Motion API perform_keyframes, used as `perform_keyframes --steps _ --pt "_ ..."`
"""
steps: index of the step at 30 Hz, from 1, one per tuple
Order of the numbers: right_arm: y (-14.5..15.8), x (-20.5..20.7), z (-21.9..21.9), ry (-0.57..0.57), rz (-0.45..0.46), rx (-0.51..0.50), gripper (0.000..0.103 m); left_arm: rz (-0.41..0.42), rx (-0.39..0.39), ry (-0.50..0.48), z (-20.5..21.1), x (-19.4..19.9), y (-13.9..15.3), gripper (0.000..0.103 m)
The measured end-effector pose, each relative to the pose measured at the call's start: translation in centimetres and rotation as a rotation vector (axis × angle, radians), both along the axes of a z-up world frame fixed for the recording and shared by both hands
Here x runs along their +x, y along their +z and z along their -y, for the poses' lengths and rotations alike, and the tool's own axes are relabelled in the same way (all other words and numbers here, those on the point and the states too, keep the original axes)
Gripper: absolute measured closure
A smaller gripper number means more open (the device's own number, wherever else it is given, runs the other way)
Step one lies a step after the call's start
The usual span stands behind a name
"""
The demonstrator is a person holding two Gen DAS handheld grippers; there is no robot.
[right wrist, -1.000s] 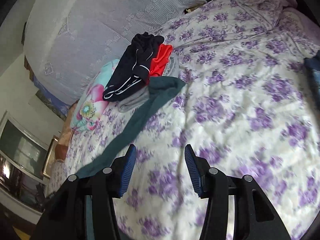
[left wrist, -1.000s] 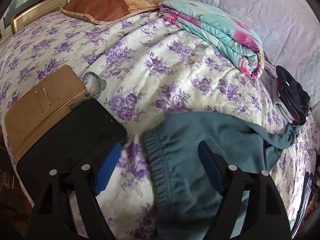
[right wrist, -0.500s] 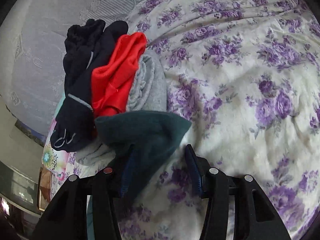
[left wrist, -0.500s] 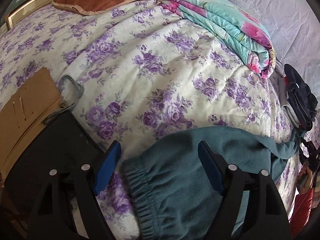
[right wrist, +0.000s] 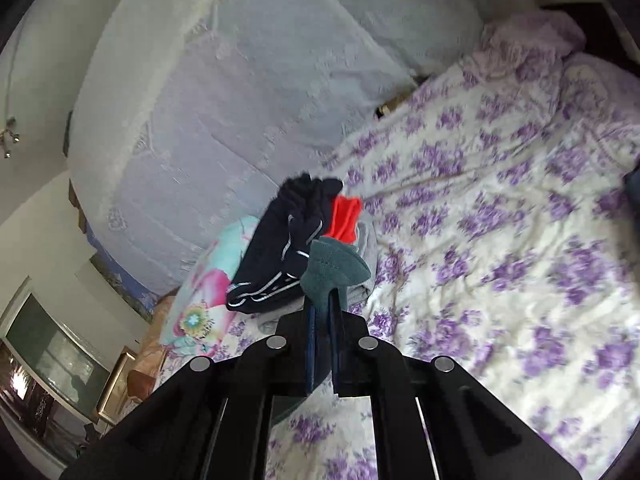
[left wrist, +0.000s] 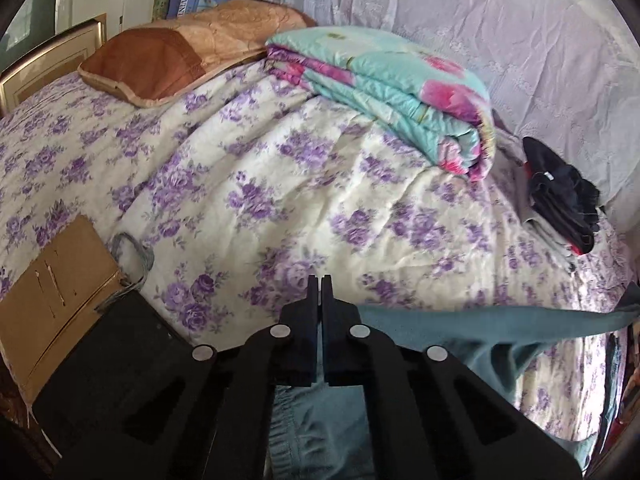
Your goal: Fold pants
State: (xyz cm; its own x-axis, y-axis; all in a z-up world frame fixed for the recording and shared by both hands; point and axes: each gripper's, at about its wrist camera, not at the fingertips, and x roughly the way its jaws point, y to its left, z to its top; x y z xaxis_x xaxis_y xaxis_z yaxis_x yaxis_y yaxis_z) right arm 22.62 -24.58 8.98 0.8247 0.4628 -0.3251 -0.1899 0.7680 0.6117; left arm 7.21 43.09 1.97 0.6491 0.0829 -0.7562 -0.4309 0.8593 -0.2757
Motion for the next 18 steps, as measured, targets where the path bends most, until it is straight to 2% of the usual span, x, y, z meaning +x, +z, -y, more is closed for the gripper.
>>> perform_keyframes --steps 4,6,9,12,13,15,17,18 --pt "3.7 -8.7 5.0 -0.078 0.083 -0.049 0.097 0.091 0.018 -0.054 1.9 -0.6 2.9 0.103" --pt "4.6 -12.2 6.8 -0.107 0.103 -0.046 0.097 0.134 0.034 -0.074 3.0 -0.8 4.3 0.103" --pt "4.4 -16.1 8.6 -0.135 0.101 -0.068 0.096 0.179 0.018 -0.118 4.4 -1.1 5.7 0.103" --pt "1.8 -17.2 10.1 -0.166 0.027 -0.067 0.097 0.119 -0.03 -0.179 5.8 -0.6 4.8 0.103" --pt "0.7 -17.1 10.7 -0.171 -0.004 -0.048 0.097 0.097 -0.054 -0.193 6.1 -0.4 4.1 0.099" --pt "-1.3 -16.6 11.7 -0.184 -0.052 -0.001 0.097 0.026 -0.06 -0.21 7.0 0.3 2.5 0.086" --pt "-2.8 -16.4 12.5 -0.191 -0.076 0.037 0.096 -0.027 -0.055 -0.231 8.0 1.1 1.2 0.079" --pt "-3.4 -16.2 12.6 -0.189 -0.083 0.05 0.097 -0.061 -0.049 -0.251 8.6 1.7 0.6 0.071"
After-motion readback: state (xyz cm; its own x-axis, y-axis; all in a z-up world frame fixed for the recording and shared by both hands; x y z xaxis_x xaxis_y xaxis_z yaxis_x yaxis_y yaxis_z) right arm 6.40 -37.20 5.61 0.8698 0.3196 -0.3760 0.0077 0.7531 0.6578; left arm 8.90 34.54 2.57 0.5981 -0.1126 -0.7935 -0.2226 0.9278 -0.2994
